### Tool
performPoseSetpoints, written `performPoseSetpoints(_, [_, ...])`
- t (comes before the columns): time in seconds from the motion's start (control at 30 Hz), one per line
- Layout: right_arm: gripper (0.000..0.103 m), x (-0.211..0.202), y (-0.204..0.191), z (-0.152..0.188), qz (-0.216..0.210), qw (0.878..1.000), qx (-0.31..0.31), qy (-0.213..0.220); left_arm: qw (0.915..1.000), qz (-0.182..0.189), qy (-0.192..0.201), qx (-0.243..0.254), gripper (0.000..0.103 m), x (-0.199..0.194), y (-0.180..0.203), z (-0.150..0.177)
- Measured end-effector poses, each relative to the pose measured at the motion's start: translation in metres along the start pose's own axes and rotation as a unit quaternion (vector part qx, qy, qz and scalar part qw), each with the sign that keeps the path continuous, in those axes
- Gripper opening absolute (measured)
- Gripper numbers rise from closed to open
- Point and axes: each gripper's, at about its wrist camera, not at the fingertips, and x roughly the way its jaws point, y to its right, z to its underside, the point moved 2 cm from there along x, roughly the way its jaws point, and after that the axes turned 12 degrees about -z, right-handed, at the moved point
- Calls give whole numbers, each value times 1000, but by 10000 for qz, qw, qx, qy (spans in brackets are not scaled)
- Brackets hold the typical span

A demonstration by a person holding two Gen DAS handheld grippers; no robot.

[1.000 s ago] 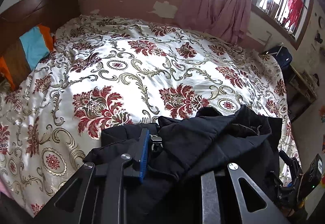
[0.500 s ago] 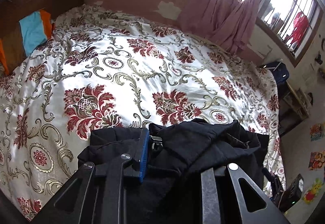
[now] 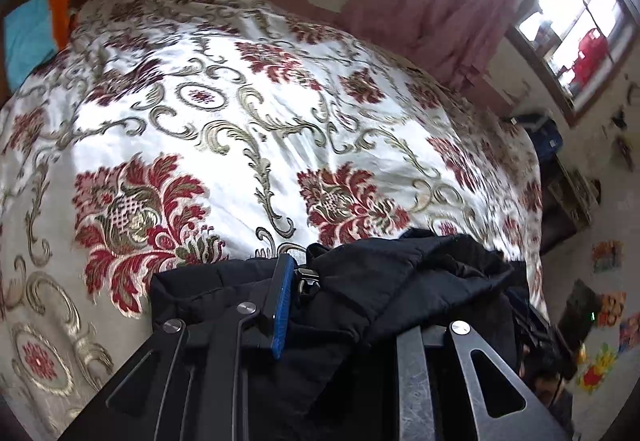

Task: Fold large clothes
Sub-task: 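Grasp the folded navy jacket edge with both grippers side by side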

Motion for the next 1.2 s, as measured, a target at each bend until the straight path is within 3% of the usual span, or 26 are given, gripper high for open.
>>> performPoseSetpoints(0.1, [94,5,-5,6,-31,9999,-141,-13,9977,15,18,674,30,-11,3,1])
performPoseSetpoints(0.13, [95,5,-6,6,-29,9998,-181,-33,9973,27,32,736,38,-14,1,2])
performPoseSetpoints(0.23, [96,7,-7,3,51,9997,-252,-46,9985,141,359,381,82,-32,-11,-3])
performPoseSetpoints(0.27, [96,4,-6,0,60,9997,-250,-39,9983,270,501,144,86,-38,-16,-5])
performPoseSetpoints(0.33, [96,-4,-6,-1,193,9994,-272,39,9977,309,607,-57,86,-45,-20,-7])
performPoseSetpoints(0.43, [96,-22,-12,-2,396,9979,-393,327,9949,-24,1005,-104,86,-54,-15,0])
performPoseSetpoints(0.6, [97,-62,-49,5,682,9877,-1184,760,9876,-179,1561,64,91,-65,9,36])
performPoseSetpoints(0.87, [97,-91,-109,52,1133,9595,-2472,739,9793,-109,1861,793,93,-55,59,129])
performPoseSetpoints(1.07, [97,-110,-112,99,1200,9574,-2501,802,9689,-94,2312,875,93,-50,60,189])
performPoseSetpoints(1.2, [97,-102,-106,108,1240,9536,-2631,776,9602,-422,2501,1167,97,-39,63,201])
